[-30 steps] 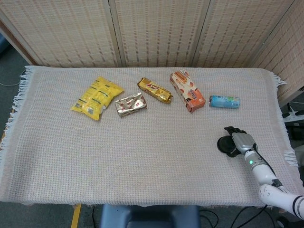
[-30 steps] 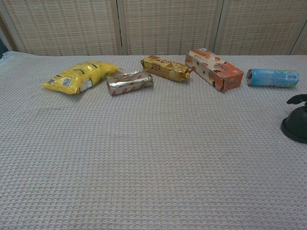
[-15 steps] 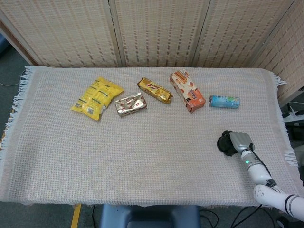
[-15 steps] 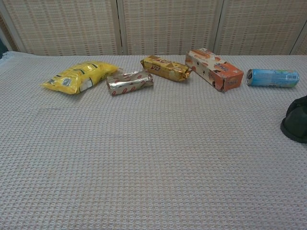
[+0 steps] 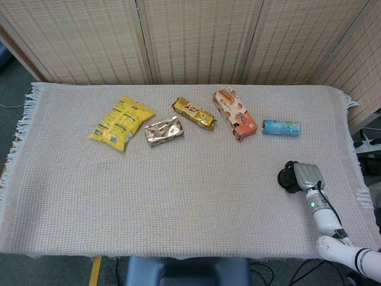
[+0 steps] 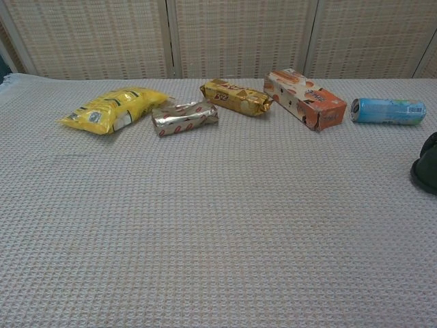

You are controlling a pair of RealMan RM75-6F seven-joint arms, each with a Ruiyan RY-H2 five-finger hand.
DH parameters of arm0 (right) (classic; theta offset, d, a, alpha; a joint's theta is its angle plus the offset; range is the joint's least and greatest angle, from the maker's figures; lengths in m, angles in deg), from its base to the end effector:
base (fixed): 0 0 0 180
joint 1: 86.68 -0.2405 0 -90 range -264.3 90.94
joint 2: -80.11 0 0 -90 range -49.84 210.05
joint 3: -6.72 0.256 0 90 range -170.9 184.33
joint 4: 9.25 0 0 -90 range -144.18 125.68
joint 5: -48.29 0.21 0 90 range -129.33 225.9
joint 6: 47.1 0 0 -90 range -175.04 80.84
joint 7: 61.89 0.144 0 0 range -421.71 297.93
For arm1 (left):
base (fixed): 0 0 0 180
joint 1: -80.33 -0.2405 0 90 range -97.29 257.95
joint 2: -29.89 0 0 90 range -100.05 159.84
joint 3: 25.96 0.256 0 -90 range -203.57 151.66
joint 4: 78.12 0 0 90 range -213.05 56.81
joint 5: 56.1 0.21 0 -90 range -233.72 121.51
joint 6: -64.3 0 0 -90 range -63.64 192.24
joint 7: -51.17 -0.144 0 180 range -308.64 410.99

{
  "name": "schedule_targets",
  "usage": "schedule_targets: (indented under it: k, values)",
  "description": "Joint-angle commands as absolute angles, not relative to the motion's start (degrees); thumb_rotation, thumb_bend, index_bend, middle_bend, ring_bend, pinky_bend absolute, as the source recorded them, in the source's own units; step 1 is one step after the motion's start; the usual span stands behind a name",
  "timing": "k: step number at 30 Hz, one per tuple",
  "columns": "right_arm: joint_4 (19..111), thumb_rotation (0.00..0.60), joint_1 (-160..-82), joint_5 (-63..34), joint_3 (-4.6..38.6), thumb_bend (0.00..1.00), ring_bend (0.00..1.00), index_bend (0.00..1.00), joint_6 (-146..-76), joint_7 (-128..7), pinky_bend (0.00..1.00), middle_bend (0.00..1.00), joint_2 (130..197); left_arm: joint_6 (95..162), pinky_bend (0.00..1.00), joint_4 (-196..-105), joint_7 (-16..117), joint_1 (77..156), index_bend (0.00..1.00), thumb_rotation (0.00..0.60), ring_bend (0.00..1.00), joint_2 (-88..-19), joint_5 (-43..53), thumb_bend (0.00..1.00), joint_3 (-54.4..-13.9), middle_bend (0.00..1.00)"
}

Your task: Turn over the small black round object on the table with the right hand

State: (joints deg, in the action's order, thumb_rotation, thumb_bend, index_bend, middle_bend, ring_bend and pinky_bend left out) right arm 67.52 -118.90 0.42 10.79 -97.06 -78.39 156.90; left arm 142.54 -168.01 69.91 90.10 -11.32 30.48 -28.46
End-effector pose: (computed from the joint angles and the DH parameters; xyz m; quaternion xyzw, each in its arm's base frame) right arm -0.3256 -0.3249 0.0673 0.6427 -0.4903 0.1900 0.5572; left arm -0.3191 0.2082 0.2863 -0.6328 -0.3611 -0.3453 0.5915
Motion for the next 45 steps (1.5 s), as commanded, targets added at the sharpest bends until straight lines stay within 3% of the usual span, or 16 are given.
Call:
schedule_targets:
  k: [1,5,9,12,15,19,23,25,31,35,39,45]
  values:
    - [67.98,0.6,-117.17,-5.95,11.86,0.27,0.65,0.65,-101.11,-73.54,0.77,0.53,157.32,142.55,0.52,-168.02,69.92,90.1,0.5,0.6,0.19,-11.32,30.47,0.53,-28.46,0.15]
    - [67.69,0.6,-114.53,-20.33,11.36,0.27,0.65,0.66,-108.33,-61.46,0.77,0.53,157.46,142.57,0.52,-168.03,69.87,90.08,0.5,0.6,0.19,-11.31,30.48,0.53,-28.45,0.15]
    - [63.7,0.6,-112.06,-35.7,9.61,0.27,0.66,0.66,-120.68,-48.15,0.77,0.54,158.91,142.54,0.52,-168.06,69.77,90.08,0.5,0.6,0.19,-11.32,30.53,0.53,-28.4,0.15]
    - [59.4,0.6,-111.16,-41.41,8.68,0.27,0.66,0.67,-126.56,-43.0,0.77,0.55,160.18,142.58,0.52,-168.11,69.7,90.06,0.5,0.6,0.19,-11.31,30.57,0.53,-28.38,0.15]
    - [56.9,0.6,-110.95,-43.05,8.15,0.27,0.67,0.67,-127.6,-41.62,0.77,0.55,160.27,142.62,0.52,-168.15,69.68,90.05,0.5,0.6,0.19,-11.3,30.57,0.53,-28.38,0.15]
    - [59.16,0.6,-110.83,-38.8,8.06,0.27,0.68,0.69,-121.12,-46.89,0.78,0.56,157.35,142.62,0.52,-168.17,69.63,90.04,0.5,0.6,0.19,-11.3,30.6,0.53,-28.35,0.15]
    - [69.13,0.6,-110.47,-23.44,10.65,0.27,0.68,0.69,-111.09,-66.14,0.78,0.56,152.84,142.51,0.52,-168.2,69.49,90.08,0.5,0.6,0.19,-11.26,30.55,0.53,-28.35,0.15]
    - [72.97,0.6,-110.75,-16.08,12.08,0.27,0.68,0.69,-109.67,-75.27,0.78,0.56,152.04,142.52,0.52,-168.21,69.49,90.05,0.5,0.6,0.19,-11.22,30.48,0.53,-28.36,0.15]
    - [75.27,0.6,-111.48,-10.53,13.61,0.27,0.68,0.69,-110.31,-82.45,0.78,0.56,153.1,142.53,0.52,-168.23,69.63,90.02,0.5,0.6,0.19,-11.17,30.19,0.53,-28.46,0.15]
    - [73.64,0.6,-111.02,-23.74,12.72,0.27,0.68,0.69,-112.96,-68.74,0.78,0.56,153.92,142.27,0.52,-168.31,69.49,90.12,0.5,0.6,0.19,-11.16,30.35,0.53,-28.36,0.15]
    - [67.11,0.6,-110.81,-42.02,9.96,0.27,0.69,0.69,-121.94,-43.92,0.78,0.56,155.21,142.14,0.52,-168.38,69.39,90.17,0.5,0.6,0.19,-11.14,30.43,0.53,-28.3,0.15]
    - [56.2,0.6,-110.5,-51.3,9.08,0.27,0.68,0.69,-134.7,-25.56,0.78,0.56,159.26,142.08,0.52,-168.43,69.35,90.19,0.5,0.6,0.19,-11.15,30.28,0.53,-28.35,0.15]
